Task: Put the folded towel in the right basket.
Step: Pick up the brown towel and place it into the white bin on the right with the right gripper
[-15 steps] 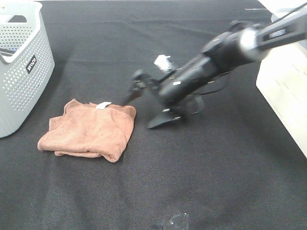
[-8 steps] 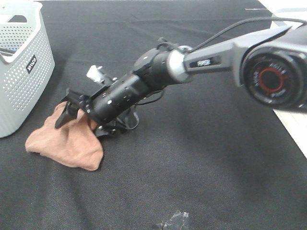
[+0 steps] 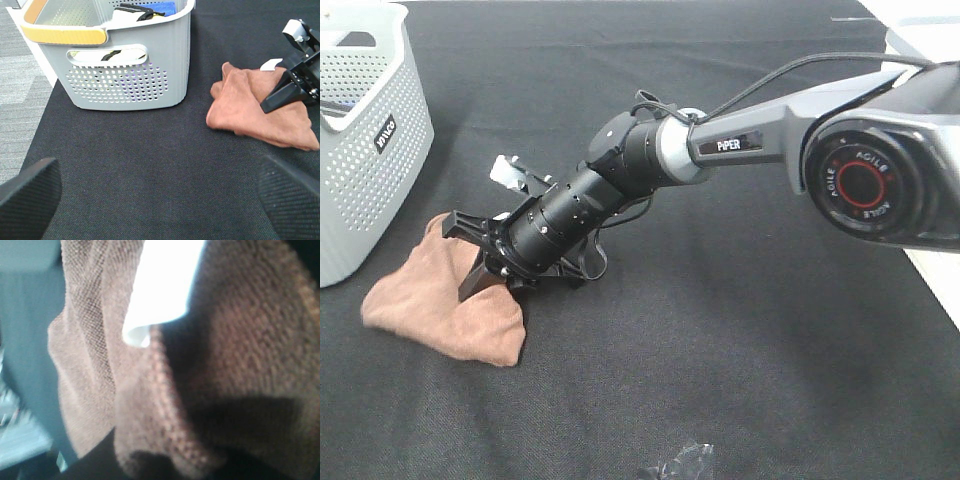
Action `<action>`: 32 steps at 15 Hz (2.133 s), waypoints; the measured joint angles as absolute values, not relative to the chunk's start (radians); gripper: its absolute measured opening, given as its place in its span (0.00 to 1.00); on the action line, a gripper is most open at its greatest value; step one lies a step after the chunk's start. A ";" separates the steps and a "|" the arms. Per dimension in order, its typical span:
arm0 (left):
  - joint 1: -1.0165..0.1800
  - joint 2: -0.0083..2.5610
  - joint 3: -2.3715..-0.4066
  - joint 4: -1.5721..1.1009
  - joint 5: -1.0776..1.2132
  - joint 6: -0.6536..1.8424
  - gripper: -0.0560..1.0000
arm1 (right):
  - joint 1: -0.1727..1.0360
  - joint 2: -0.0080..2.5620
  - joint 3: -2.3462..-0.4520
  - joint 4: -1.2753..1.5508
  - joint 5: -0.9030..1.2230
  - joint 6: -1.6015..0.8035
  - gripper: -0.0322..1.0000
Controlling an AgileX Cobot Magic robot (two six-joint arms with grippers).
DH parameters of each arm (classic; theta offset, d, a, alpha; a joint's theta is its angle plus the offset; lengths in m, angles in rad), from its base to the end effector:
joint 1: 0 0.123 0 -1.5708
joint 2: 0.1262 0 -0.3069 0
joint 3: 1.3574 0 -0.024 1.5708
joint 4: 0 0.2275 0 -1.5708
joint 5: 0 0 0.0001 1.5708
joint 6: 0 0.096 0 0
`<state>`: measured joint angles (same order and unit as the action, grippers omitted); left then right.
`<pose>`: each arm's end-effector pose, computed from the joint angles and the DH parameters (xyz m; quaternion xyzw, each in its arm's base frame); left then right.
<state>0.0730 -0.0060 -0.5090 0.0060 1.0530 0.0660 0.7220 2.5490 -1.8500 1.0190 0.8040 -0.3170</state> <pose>-0.0444 -0.0027 0.2665 -0.0031 0.8472 0.0399 0.5297 0.3421 0.3798 0.0821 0.1628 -0.9095 -0.3823 0.0095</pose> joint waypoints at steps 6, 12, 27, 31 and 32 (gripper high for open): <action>0.073 -0.006 -0.509 0.009 1.053 0.066 0.99 | 0.525 2.554 -2.250 0.973 1.195 -0.228 0.25; 0.073 -0.006 -0.509 0.014 1.053 0.066 0.99 | 0.280 2.280 -2.379 0.716 1.209 -0.062 0.25; 0.073 -0.006 -0.509 0.024 1.053 0.066 0.99 | -0.204 1.797 -1.795 -0.073 1.220 -0.026 0.25; 0.073 -0.006 -0.509 0.031 1.053 0.066 0.99 | -0.210 1.921 -1.768 -0.063 1.220 -0.006 0.53; 0.073 -0.006 -0.509 0.031 1.053 0.066 0.99 | -0.210 1.928 -1.768 -0.063 1.220 -0.007 0.76</action>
<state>0.0730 -0.0060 -0.5090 0.0310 1.0530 0.0660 -0.2100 1.9280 -1.7680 -0.0630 1.2200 -0.0070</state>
